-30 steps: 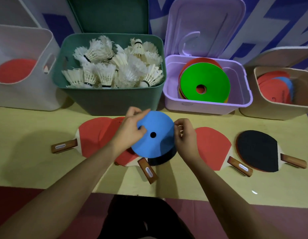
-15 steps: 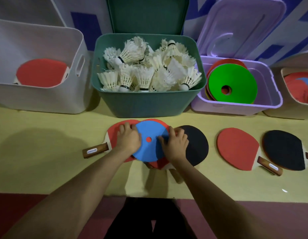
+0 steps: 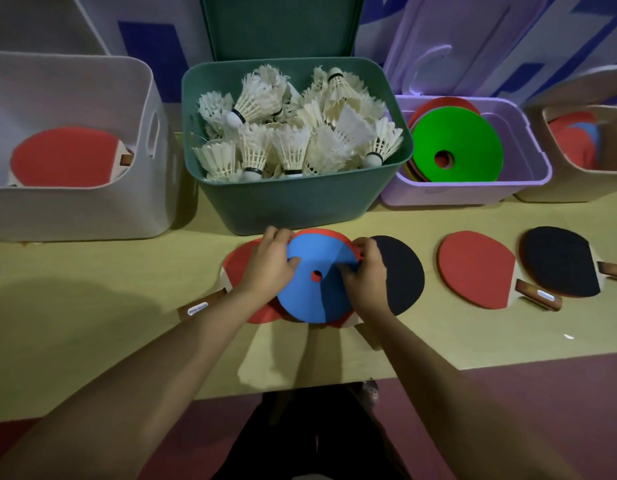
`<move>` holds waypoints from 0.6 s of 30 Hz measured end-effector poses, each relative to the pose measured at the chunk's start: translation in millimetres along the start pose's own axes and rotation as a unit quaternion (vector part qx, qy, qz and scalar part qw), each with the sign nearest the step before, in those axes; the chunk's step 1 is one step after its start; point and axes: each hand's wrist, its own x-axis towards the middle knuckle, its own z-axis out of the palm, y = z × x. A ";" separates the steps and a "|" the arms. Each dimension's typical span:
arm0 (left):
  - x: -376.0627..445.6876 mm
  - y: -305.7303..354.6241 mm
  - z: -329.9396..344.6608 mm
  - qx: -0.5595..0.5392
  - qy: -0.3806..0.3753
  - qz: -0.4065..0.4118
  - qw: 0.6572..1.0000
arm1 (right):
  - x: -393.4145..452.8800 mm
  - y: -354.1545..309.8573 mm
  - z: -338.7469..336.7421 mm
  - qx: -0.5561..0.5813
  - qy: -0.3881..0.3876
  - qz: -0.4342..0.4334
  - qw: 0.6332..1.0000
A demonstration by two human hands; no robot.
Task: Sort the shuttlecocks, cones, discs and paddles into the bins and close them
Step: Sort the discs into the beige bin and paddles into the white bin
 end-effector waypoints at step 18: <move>20.8 235.2 -25.5 -0.114 0.257 0.244 0.928 | 46.5 -29.5 -239.5 0.084 0.185 -0.313 0.928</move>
